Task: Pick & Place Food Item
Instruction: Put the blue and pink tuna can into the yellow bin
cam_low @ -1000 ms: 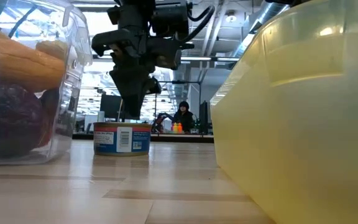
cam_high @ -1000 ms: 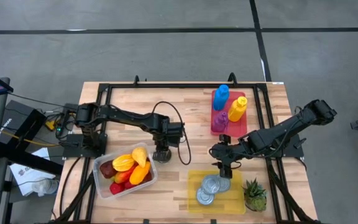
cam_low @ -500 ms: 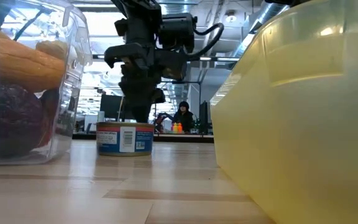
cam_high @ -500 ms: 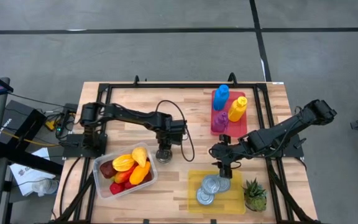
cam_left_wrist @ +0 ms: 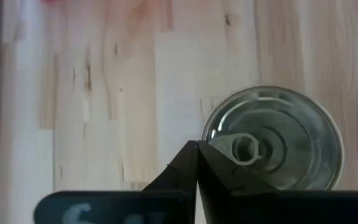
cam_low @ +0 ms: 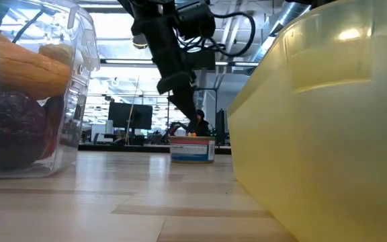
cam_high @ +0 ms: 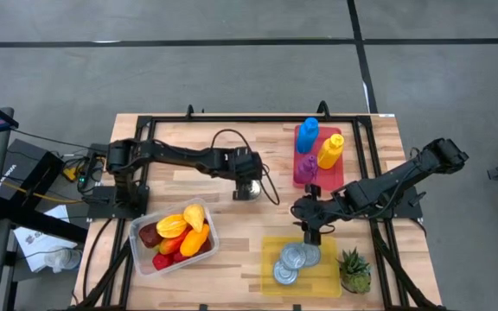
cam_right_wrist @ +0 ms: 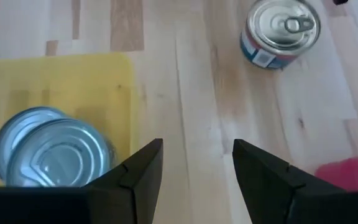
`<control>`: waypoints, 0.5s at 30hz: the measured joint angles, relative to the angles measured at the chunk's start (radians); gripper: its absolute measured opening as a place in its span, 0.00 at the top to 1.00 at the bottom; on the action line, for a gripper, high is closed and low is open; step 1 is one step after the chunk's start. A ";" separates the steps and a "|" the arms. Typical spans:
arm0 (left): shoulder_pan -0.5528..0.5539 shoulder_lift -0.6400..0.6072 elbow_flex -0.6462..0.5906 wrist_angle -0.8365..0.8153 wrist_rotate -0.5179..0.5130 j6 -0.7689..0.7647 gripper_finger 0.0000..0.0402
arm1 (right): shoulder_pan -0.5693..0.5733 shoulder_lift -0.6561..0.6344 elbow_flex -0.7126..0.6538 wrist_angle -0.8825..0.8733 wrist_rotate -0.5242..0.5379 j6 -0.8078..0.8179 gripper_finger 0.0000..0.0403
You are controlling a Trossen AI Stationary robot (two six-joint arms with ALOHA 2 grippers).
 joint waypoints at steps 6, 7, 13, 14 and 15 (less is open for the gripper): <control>-0.033 -0.024 0.002 -0.025 0.129 0.043 0.96 | 0.002 0.000 0.000 0.016 0.007 -0.038 0.53; -0.049 -0.022 -0.001 -0.043 0.136 0.043 0.94 | 0.002 0.000 0.000 0.015 0.007 -0.043 0.53; -0.130 -0.020 -0.045 -0.019 0.120 0.025 0.69 | 0.002 0.000 0.000 0.021 0.033 -0.073 0.49; -0.136 -0.013 -0.053 0.001 0.095 0.021 0.64 | 0.002 0.000 0.000 0.020 0.037 -0.076 0.48; -0.142 -0.009 -0.062 0.023 0.056 0.011 0.59 | 0.000 0.000 0.000 0.022 0.052 -0.077 0.47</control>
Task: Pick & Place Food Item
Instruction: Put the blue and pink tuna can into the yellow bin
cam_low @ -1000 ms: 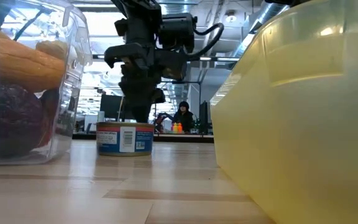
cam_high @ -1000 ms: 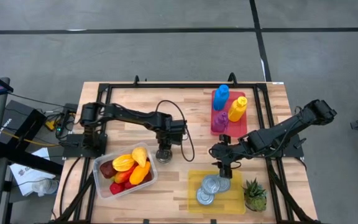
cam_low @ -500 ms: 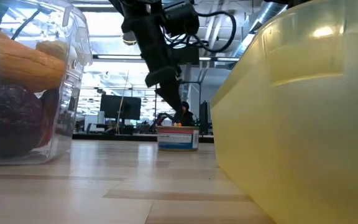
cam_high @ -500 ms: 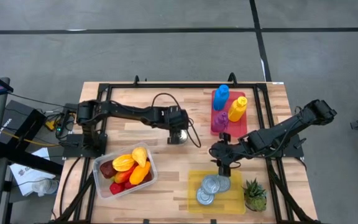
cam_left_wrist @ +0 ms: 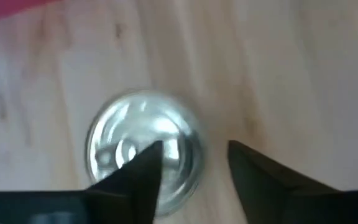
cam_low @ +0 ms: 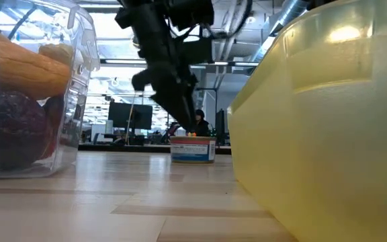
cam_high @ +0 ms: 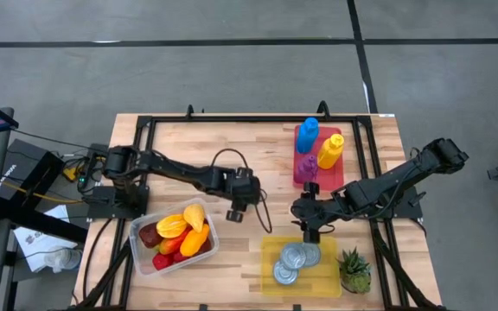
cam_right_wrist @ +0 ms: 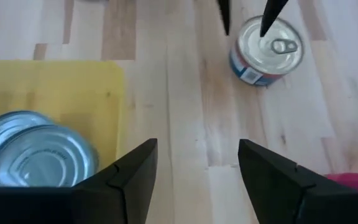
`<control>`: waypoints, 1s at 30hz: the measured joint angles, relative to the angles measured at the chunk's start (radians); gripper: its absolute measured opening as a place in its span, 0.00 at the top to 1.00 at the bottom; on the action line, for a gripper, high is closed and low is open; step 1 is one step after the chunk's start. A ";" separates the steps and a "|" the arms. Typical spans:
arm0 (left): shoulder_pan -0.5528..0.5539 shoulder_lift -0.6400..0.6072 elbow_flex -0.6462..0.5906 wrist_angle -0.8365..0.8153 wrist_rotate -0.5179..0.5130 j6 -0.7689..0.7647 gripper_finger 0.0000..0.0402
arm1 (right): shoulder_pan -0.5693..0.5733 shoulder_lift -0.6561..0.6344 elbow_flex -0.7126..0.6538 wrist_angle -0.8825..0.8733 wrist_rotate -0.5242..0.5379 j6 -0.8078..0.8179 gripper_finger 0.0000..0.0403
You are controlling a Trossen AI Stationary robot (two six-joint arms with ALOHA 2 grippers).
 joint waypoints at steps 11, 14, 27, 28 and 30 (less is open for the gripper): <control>-0.011 0.094 -0.010 0.034 -0.113 -0.014 0.44 | 0.000 0.000 0.000 -0.004 0.052 -0.003 0.44; -0.027 0.118 -0.008 0.054 -0.147 -0.022 0.53 | 0.000 0.000 0.000 -0.003 0.056 -0.003 0.44; -0.082 0.113 -0.012 0.099 -0.241 -0.043 0.99 | 0.000 0.000 0.000 0.000 0.091 0.016 0.44; -0.088 0.109 -0.014 0.107 -0.260 -0.042 1.00 | 0.000 0.000 0.000 0.002 0.097 0.017 0.44; -0.096 0.097 -0.016 0.099 -0.265 -0.042 1.00 | 0.001 0.000 0.000 0.002 0.107 0.022 0.44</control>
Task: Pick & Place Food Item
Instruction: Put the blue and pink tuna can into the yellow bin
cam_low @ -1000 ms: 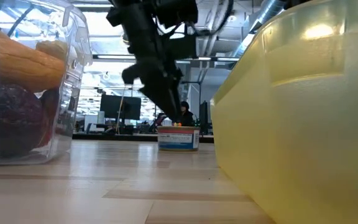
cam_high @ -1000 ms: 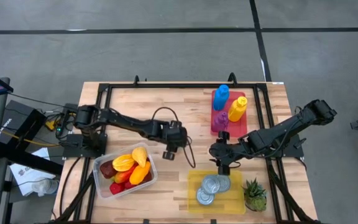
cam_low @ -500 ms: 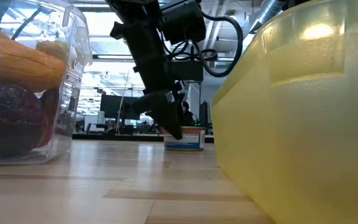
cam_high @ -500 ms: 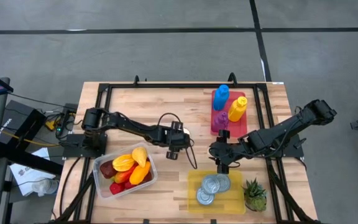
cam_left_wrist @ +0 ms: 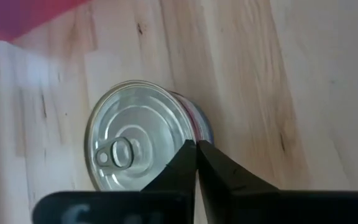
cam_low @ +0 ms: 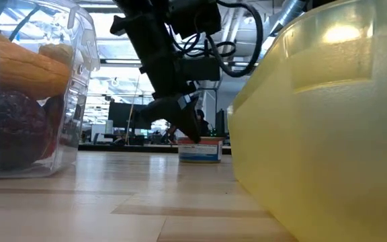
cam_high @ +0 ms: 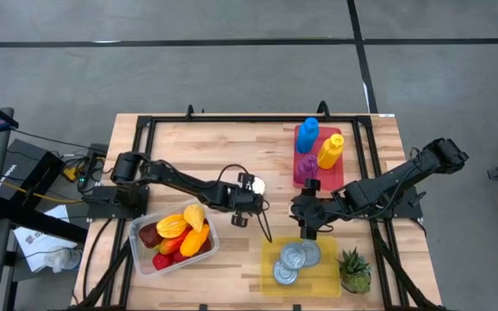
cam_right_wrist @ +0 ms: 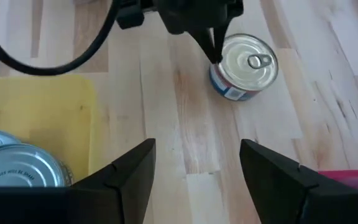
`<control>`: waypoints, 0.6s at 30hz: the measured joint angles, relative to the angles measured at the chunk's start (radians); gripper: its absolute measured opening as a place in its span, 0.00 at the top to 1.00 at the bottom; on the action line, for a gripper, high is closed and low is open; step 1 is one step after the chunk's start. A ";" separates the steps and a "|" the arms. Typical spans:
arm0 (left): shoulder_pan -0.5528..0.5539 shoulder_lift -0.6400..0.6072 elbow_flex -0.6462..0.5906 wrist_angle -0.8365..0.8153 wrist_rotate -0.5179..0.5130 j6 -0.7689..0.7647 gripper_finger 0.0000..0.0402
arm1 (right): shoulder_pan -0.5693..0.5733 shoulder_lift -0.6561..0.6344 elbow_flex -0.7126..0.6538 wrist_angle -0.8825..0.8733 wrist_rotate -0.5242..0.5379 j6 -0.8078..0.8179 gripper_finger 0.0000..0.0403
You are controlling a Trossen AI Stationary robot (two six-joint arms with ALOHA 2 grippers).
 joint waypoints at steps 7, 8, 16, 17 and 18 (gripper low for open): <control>-0.014 -0.091 -0.001 -0.013 -0.054 -0.003 1.00 | 0.021 0.000 -0.020 0.068 0.105 -0.025 0.44; -0.014 -0.103 -0.001 -0.020 -0.057 -0.004 1.00 | 0.029 0.000 -0.032 0.082 0.134 -0.042 0.44; -0.012 -0.196 -0.001 -0.045 -0.070 0.001 1.00 | 0.049 0.000 -0.123 0.244 0.232 -0.224 0.42; -0.012 -0.206 -0.001 -0.054 -0.070 0.001 1.00 | 0.045 0.000 -0.132 0.265 0.231 -0.237 0.40; -0.012 -0.215 -0.001 -0.065 -0.070 0.001 1.00 | 0.040 0.000 -0.137 0.275 0.231 -0.238 0.39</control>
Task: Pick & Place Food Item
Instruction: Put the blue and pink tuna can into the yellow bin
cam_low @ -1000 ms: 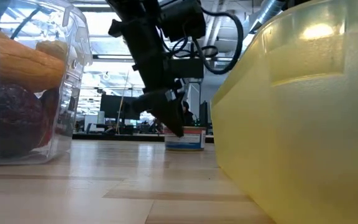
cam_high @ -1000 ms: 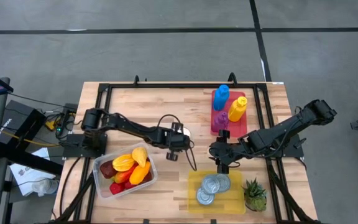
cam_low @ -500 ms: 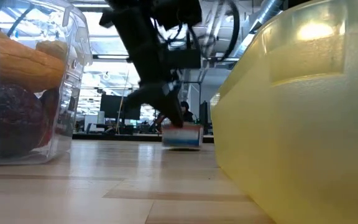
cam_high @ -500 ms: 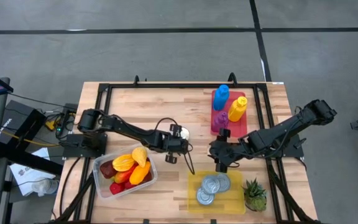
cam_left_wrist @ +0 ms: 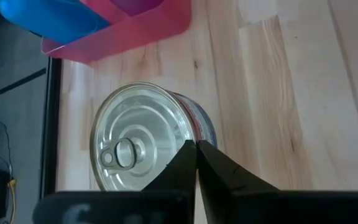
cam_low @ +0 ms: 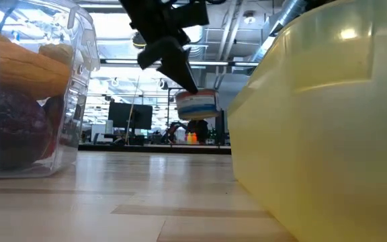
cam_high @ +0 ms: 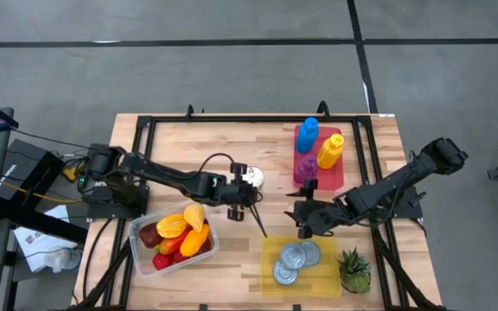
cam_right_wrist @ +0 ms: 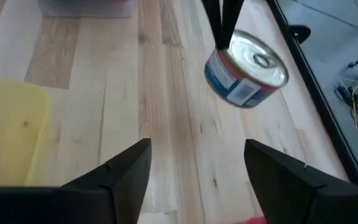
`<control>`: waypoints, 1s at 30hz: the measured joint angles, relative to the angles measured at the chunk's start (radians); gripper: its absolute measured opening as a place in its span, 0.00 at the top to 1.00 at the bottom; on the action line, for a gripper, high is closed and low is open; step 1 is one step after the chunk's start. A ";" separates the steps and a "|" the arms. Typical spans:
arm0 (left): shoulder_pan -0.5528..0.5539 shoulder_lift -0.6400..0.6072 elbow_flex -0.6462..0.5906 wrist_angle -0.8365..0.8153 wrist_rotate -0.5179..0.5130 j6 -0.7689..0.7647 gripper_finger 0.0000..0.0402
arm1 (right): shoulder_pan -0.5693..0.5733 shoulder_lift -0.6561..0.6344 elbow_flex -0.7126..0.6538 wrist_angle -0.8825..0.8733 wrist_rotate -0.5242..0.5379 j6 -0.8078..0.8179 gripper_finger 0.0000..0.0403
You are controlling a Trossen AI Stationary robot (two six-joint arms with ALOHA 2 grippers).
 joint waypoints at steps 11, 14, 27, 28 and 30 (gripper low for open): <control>-0.039 -0.101 0.002 -0.050 0.032 -0.001 1.00 | -0.078 0.044 -0.009 0.177 -0.003 -0.258 0.21; -0.040 -0.118 0.002 -0.064 0.059 -0.005 1.00 | -0.089 0.110 -0.009 0.291 0.025 -0.423 0.18; -0.038 -0.150 0.003 -0.101 0.152 -0.028 1.00 | -0.060 0.371 -0.009 0.685 0.383 -0.894 0.18; -0.038 -0.150 0.003 -0.101 0.152 -0.028 1.00 | -0.060 0.377 -0.009 0.713 0.385 -0.911 0.18; -0.037 -0.150 0.003 -0.098 0.152 -0.027 1.00 | -0.060 0.380 -0.009 0.767 0.380 -0.944 0.18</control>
